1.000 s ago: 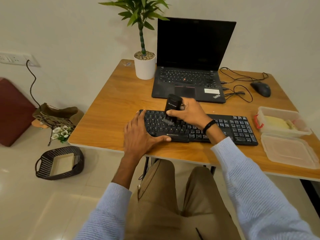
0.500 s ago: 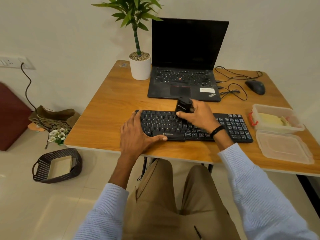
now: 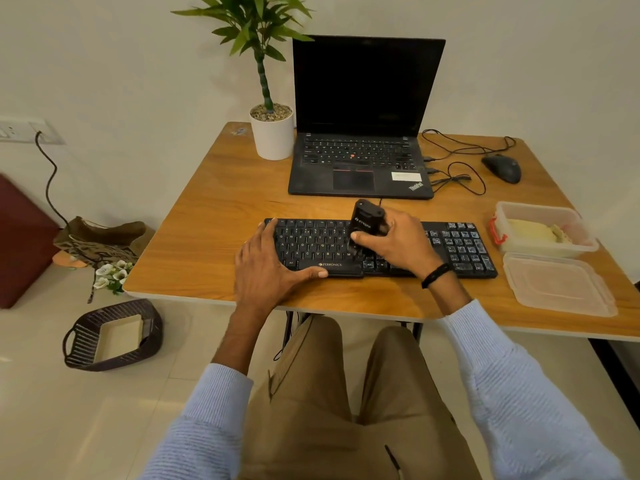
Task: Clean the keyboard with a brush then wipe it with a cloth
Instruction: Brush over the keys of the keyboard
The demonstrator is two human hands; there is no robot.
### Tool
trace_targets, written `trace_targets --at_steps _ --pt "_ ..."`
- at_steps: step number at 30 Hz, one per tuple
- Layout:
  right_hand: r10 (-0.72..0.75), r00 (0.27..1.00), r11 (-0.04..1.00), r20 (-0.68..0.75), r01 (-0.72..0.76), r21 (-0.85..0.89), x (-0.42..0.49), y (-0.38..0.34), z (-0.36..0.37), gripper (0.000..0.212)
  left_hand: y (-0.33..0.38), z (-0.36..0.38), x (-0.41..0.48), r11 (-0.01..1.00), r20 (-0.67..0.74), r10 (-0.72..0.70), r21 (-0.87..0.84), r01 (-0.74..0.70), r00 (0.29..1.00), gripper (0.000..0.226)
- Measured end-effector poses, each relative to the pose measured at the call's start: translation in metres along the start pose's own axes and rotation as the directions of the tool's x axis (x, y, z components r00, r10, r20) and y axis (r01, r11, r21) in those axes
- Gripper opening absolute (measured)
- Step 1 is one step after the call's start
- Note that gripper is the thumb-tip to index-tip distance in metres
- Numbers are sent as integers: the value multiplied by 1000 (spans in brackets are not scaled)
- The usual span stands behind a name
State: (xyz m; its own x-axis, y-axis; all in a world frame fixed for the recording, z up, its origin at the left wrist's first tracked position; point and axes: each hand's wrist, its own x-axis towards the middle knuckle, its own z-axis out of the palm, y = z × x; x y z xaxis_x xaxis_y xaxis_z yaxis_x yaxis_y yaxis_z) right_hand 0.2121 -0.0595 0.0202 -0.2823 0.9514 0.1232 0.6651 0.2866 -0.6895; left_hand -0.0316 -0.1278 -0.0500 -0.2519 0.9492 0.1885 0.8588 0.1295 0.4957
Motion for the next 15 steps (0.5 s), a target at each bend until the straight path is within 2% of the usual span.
trace_targets --at_steps 2,3,6,7,9,11,12,15 --pt "-39 995 999 95 38 7 -3 -2 1 49 0 -1 0 1000 2 -8 -4 8 1000 143" --pt "-31 997 999 77 30 13 -3 -1 1 48 0 -1 0 1000 5 -8 -6 9 1000 143" --pt "27 995 1000 -99 -27 8 -3 -2 -3 45 1 -1 0 1000 5 -8 7 8 1000 142" --pt "23 997 1000 -67 -23 -5 -4 -3 -3 43 2 -1 -1 1000 1 -8 8 8 1000 142" --pt "-13 996 1000 87 11 14 -7 -6 -2 40 2 -2 -1 1000 -2 -15 5 15 1000 141" --pt "-6 991 989 137 -15 148 -10 -7 -3 40 1 -2 -1 1000 3 -16 0 16 1000 141" --pt "7 994 981 105 -27 192 -10 -8 -5 42 2 -2 -1 1000 2 -15 -1 15 1000 141" --pt "42 996 986 -83 -29 162 -10 -4 -10 43 2 -2 -2 1000 -5 -8 1 8 1000 141"
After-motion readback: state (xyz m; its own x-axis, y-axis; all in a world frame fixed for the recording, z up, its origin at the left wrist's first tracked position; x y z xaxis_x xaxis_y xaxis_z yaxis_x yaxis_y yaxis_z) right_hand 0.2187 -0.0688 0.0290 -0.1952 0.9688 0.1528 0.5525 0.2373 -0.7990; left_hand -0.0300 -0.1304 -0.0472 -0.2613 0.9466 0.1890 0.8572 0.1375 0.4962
